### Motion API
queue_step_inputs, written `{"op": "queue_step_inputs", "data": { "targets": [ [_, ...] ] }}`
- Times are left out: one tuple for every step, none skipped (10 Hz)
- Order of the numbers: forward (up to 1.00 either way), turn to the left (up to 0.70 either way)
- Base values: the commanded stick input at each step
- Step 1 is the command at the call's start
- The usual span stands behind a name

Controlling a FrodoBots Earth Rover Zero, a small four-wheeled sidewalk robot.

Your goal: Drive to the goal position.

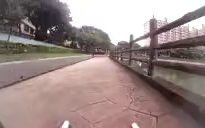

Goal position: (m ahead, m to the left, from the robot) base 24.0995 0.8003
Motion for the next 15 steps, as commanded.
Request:
{"op": "queue_step_inputs", "data": {
  "targets": [
    [0.70,0.00],
    [0.70,0.00],
    [0.70,0.00],
    [0.70,0.00],
    [0.70,0.00],
    [0.70,0.00],
    [0.70,0.00],
    [0.70,0.00],
    [0.70,0.00],
    [0.70,0.00],
    [0.70,0.00],
    [0.70,0.00],
    [0.70,-0.08],
    [0.70,-0.21],
    [0.70,-0.20]
  ]
}}
